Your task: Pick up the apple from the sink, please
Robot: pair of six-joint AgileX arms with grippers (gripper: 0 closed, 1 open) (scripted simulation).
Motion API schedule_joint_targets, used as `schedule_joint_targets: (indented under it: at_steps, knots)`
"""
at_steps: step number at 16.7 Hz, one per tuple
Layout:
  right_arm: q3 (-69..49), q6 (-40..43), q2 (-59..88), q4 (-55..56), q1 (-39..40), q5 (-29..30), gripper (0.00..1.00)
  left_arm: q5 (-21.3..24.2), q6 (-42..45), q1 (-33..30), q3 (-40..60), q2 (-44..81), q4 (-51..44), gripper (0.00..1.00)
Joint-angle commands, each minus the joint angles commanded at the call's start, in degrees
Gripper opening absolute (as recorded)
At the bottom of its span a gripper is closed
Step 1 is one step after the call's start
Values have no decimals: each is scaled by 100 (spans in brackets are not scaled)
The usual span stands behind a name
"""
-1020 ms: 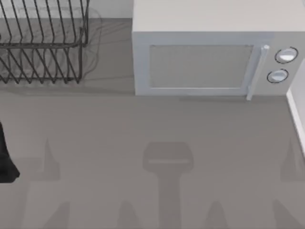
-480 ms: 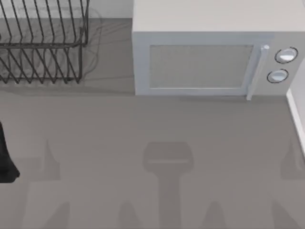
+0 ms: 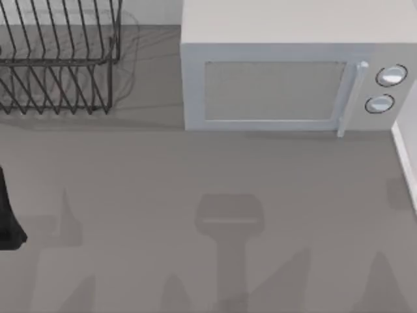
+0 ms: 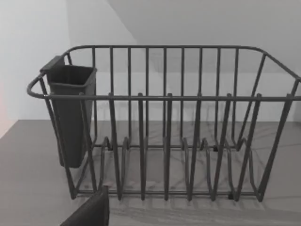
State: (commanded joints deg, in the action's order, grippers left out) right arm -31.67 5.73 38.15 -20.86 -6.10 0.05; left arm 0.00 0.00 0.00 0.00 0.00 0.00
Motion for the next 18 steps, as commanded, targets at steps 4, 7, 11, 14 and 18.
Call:
schedule_joint_targets:
  at_steps: [4,7,11,14,18]
  knots:
    - [-1881,337,2533,-1227,-359,3,100,0,0,0,0,0,0,100]
    - [-3265,585,4436,-2126,-621,5,100,0,0,0,0,0,0,100]
    - [-4846,865,6624,-3148,-920,7,100,0,0,0,0,0,0,100]
    - [-5691,1017,7757,-3701,-1081,9,100,0,0,0,0,0,0,100]
    - [-6208,1112,8415,-4047,-1182,9,100,0,0,0,0,0,0,100]
